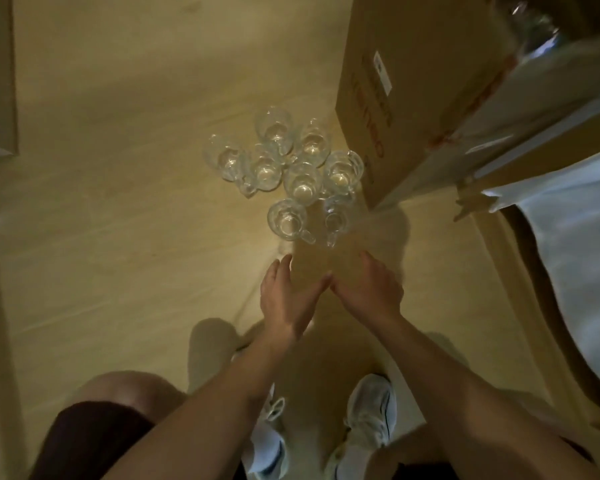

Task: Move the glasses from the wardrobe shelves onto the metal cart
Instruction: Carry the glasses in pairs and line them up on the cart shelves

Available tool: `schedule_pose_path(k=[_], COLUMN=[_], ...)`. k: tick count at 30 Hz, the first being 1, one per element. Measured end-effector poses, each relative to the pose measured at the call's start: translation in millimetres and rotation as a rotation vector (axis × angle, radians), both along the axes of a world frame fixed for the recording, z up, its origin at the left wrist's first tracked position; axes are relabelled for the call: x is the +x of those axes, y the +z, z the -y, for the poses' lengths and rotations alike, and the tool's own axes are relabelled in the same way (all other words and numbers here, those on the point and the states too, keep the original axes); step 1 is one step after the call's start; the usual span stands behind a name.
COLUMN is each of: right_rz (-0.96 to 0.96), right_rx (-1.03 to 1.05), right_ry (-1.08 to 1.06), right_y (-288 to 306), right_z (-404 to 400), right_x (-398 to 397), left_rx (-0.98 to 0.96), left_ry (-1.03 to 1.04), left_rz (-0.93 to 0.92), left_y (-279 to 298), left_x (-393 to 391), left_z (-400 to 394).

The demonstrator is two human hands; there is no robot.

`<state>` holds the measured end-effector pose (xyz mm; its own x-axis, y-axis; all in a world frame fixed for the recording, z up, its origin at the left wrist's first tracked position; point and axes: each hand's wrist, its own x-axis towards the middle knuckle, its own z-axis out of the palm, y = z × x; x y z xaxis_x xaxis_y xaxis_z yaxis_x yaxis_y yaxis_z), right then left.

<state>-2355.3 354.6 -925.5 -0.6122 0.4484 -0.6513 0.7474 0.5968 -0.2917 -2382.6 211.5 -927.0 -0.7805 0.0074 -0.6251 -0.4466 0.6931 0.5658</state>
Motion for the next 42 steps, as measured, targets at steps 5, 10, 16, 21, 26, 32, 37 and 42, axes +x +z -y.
schedule_pose_path(k=[5, 10, 16, 21, 26, 32, 37, 42], right_rz=[-0.071, -0.168, -0.246, -0.197, -0.23, -0.196, -0.038, -0.02], right_rx=[-0.276, -0.597, -0.682, -0.649, -0.709, -0.775, -0.721, -0.714], right_ry=[-0.373, -0.653, -0.718, -0.882, -0.972, -1.035, -0.996, -0.917], right_y=[-99.8, -168.1, -215.7, -196.9, -195.3, -170.7, -93.2, 43.7], right_z=[-6.7, -6.5, -3.5, -12.1, -19.0, -21.0, -19.8, -15.3], right_x=[-32.8, -57.2, -63.1, -63.1, -65.6, -54.6, -36.3, -35.7], left_rx=[0.217, 0.462, 0.622, 0.676, 0.762, 0.537, 0.564, 0.528], left_ry=[0.309, 0.715, 0.929, 1.038, 1.065, 1.031, 0.909, 0.884], left_rz=[0.087, 0.29, 0.346, 0.386, 0.485, 0.37, 0.522, 0.578], left_y=[-98.0, -162.7, -180.2, -164.0, -149.0, -140.3, -66.8, 63.2], left_x=[-24.2, -49.0, -62.8, -80.4, -94.9, -92.5, -88.6, -89.5], left_z=[-32.2, -52.9, -70.9, -83.9, -94.4, -66.2, -32.1, -9.4])
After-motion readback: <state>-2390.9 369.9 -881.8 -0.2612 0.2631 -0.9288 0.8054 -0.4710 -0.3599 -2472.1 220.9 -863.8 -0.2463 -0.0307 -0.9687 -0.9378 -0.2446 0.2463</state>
